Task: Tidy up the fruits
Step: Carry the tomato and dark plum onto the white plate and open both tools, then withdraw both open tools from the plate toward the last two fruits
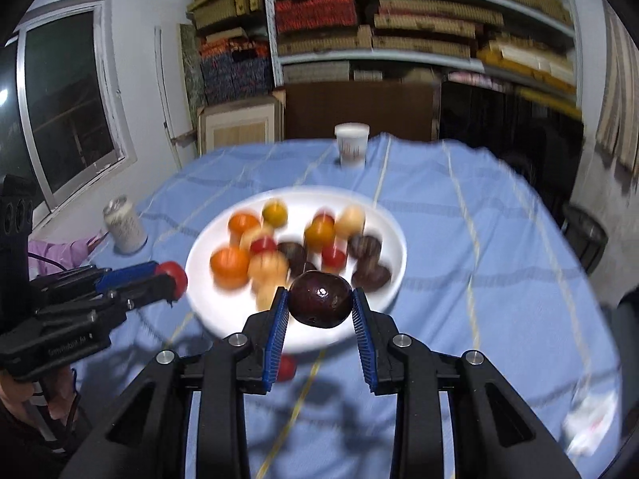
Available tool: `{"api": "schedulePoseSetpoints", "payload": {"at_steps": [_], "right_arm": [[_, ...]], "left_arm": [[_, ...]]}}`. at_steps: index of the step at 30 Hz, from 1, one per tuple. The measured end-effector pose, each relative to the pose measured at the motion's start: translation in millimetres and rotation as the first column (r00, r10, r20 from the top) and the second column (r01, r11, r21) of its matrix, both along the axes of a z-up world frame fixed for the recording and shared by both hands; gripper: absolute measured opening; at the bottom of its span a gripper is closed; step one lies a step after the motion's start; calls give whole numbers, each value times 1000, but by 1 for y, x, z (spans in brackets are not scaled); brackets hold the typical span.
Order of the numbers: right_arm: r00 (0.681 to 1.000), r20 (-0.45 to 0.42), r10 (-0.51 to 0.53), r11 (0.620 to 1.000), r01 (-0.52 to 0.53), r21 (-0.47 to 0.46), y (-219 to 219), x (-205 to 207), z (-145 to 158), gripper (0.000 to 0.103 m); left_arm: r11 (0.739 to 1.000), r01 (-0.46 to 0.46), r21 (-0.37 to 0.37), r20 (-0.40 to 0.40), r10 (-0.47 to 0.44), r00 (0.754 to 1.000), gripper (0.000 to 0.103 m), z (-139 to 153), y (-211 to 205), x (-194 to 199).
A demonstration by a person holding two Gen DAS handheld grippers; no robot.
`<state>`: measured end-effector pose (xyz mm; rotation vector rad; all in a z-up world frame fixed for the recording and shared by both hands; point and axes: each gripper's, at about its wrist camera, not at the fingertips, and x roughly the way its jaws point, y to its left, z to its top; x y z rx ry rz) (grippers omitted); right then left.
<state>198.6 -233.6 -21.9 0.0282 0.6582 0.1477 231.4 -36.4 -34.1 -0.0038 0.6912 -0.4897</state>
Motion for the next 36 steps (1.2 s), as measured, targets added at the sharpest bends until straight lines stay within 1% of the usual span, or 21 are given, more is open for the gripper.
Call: {"api": "schedulePoseSetpoints", "payload": {"at_steps": [3,6,10,13,14,15,16,18,21,23,25,29,30,31,32,34,36], "right_arm": [[1000,15,-3,1000,3,-11,-2,29,15,33],[1000,10,-7,1000,7,-9,-2,54,17,33],[1000,-18,-9,1000,9,-14,4,93,8,33],[998,-58,11,1000,-12,-7,10,115,-3,34],[997,-71,22,1000,-22,-3,12,120,-6,36],[996,-80,26,1000,-27,-8,13,123,-9,43],[997,-75,20,999,-21,-23,14,124,-9,47],[998,-57,20,1000,-21,-23,11,118,-8,49],[999,-47,15,1000,-15,-12,5,106,-6,50],[999,-40,9,1000,-9,-10,2,88,-5,51],[999,-35,11,1000,-11,-1,-1,71,-6,55],[999,-38,13,999,-12,31,-7,29,-17,57],[999,-44,3,999,-1,50,-9,16,-24,62],[999,-46,-6,998,9,63,-11,9,-28,65],[999,-50,-13,997,17,80,-13,0,-34,65],[998,-66,-24,993,31,112,-16,-13,-45,65],[996,-80,-41,989,52,135,-17,-23,-55,65]], "left_arm": [[1000,-2,30,20,1,1000,29,10,-5,17],[999,4,48,4,-4,1000,29,12,-12,39],[997,10,70,-28,-8,1000,29,6,-24,69],[995,-8,95,-59,13,998,31,0,-31,91],[995,-20,98,-73,27,997,34,-2,-32,99],[995,-32,90,-81,40,996,45,-2,-30,103],[996,-42,81,-82,49,995,57,-1,-27,104],[997,-65,40,-66,67,996,64,2,-17,101],[997,-70,32,-61,71,996,65,5,-8,93],[998,-57,32,-60,59,996,65,6,-3,81],[998,-28,62,-45,31,998,67,2,-1,59],[989,47,140,-28,-44,999,68,-14,-6,15],[985,66,157,-27,-63,998,68,-19,-9,5],[981,84,177,-28,-80,996,68,-24,-13,-5],[974,101,203,-22,-99,995,68,-32,-19,-17],[968,123,221,-26,-120,992,68,-42,-28,-28],[966,126,227,-40,-120,992,68,-50,-33,-31]]}}
